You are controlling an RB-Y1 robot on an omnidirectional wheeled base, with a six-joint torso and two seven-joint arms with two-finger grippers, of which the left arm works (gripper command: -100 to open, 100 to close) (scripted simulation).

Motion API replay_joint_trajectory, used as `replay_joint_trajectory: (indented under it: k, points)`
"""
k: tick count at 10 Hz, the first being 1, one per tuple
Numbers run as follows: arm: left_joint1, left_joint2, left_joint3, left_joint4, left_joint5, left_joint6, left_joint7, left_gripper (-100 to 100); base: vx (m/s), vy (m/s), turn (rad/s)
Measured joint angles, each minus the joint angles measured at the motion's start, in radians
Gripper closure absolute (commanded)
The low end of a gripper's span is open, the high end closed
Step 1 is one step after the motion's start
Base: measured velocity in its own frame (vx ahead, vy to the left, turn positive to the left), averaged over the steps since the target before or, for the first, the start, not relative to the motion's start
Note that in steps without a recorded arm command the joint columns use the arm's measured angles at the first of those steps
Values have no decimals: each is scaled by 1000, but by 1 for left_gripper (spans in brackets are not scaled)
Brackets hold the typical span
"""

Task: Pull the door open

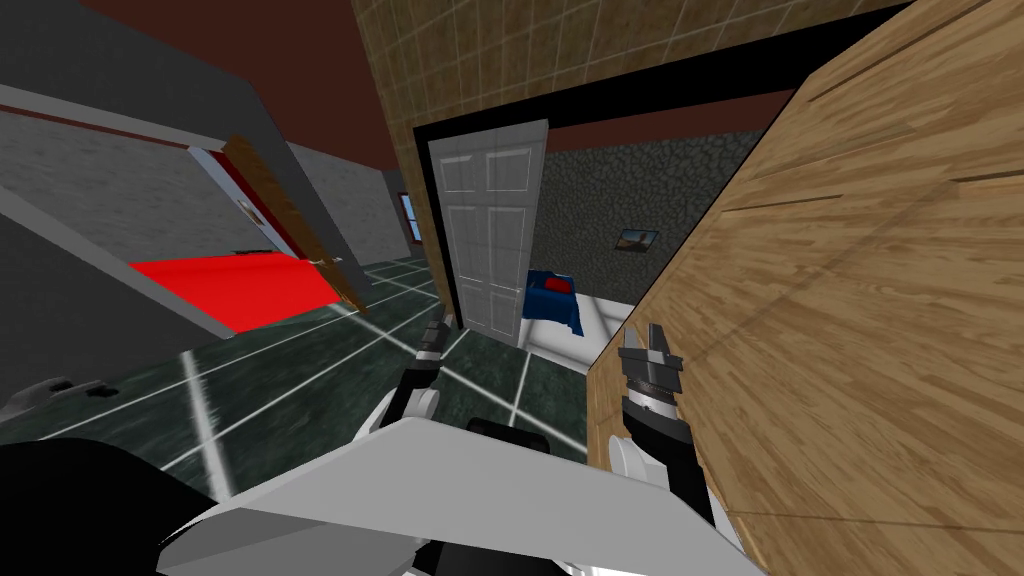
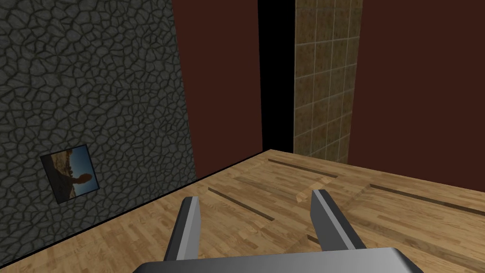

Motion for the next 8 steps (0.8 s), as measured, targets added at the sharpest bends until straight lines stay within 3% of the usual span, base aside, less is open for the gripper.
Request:
replay_joint_trajectory:
  k: [8]
  points:
    - [-59,43,-9,206,16,-50,46,-100,102,-28,-77]
